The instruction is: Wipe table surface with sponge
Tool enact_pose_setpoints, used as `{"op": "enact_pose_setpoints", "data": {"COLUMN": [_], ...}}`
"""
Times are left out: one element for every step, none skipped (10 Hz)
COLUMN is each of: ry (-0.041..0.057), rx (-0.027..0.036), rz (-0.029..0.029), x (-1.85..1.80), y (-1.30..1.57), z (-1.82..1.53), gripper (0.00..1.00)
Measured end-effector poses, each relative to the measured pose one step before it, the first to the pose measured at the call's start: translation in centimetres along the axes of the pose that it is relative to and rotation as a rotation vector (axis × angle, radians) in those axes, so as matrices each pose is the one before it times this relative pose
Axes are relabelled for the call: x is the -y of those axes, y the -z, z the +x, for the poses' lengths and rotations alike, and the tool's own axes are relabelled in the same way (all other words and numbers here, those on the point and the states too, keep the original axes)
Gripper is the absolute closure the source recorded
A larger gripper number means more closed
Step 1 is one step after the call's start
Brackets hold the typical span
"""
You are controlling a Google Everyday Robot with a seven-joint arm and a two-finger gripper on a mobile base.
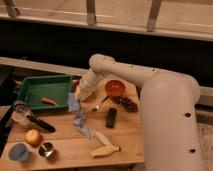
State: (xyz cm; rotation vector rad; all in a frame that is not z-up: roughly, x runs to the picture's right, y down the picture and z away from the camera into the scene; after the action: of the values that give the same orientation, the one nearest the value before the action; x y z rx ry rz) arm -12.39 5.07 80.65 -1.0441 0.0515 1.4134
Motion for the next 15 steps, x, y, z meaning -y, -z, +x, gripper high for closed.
{"op": "enact_pose_setpoints", "data": {"ry": [-0.02812, -0.03688, -0.04708, -0.03369, -0.05527, -0.04157, -0.03388, -0.01535, -0.00217, 0.00023, 0.00103, 0.00132, -0.00073, -0.00163, -0.01037], "rx": [0.00368, 0.00856, 0.01453, 0.01114, 0.01443, 0.00098, -0.00938, -0.00698, 0.00175, 0.00096, -0.00079, -0.00024, 0.00018, -0.00239, -0.01058], "rz": [0.01027, 0.00459, 0.00297, 0.00091, 0.00041, 0.00738, 0.00653, 0.00481, -0.0008, -0.00048, 0.00028, -0.00035, 0.00009, 0.00506, 0.00895], "x": [0.923, 1.109, 1.459, 1.137, 1.976, 1.409, 1.035, 0.562, 0.081, -0.033, -0.057, -0.086, 0.038, 0.052, 0.024], "y": [0.032, 0.21, 0.314, 0.358, 0.582, 0.045, -0.514, -0.357, 0.086, 0.041, -0.056, -0.009, 0.002, -0.038, -0.82], "z": [0.918, 0.989, 1.052, 0.632, 0.926, 0.671, 0.617, 0.302, -0.032, -0.033, -0.005, 0.004, -0.074, -0.254, -0.512], "gripper": [1.0, 1.0, 1.0, 1.0, 1.0, 1.0, 1.0, 1.0, 1.0, 1.0, 1.0, 1.0, 1.0, 1.0, 1.0]}}
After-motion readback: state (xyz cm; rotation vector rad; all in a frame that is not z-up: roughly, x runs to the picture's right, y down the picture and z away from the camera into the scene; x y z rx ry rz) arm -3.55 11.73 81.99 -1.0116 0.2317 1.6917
